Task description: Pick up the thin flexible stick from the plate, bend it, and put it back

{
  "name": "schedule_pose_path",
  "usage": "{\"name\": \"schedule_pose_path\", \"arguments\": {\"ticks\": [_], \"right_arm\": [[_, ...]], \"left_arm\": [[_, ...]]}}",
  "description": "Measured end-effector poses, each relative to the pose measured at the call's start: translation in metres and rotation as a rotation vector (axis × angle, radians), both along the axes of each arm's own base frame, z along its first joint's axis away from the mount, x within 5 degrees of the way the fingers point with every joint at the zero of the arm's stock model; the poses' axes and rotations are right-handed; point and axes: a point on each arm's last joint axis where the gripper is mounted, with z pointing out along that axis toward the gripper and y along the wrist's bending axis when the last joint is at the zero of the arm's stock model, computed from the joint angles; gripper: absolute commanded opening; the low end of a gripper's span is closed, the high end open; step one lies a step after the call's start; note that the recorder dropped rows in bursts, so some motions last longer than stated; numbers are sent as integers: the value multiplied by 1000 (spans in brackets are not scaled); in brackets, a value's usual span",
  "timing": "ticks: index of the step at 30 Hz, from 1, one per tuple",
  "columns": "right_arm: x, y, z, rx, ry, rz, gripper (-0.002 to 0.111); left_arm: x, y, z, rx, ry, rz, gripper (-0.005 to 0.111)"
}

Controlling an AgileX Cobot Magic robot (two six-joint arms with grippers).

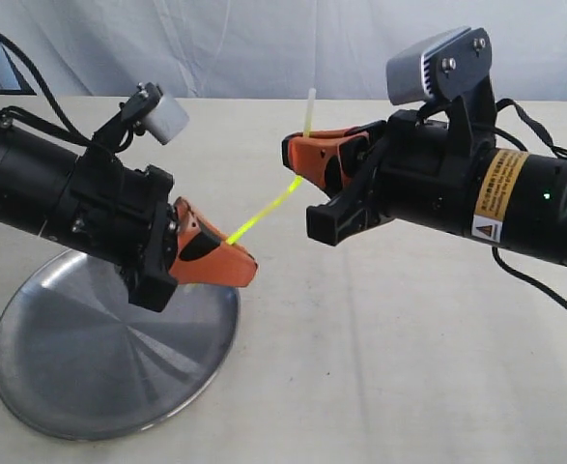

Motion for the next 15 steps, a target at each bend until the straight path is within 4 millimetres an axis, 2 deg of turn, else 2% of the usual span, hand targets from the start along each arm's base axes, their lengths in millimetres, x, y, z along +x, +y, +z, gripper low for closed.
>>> {"name": "schedule_pose_path", "arguments": {"ticks": [15], "right_arm": [[-1,0,-4,-80,-9,21,-1]], "left_arm": [[1,-3,9,-84,-122,-42,0]]}}
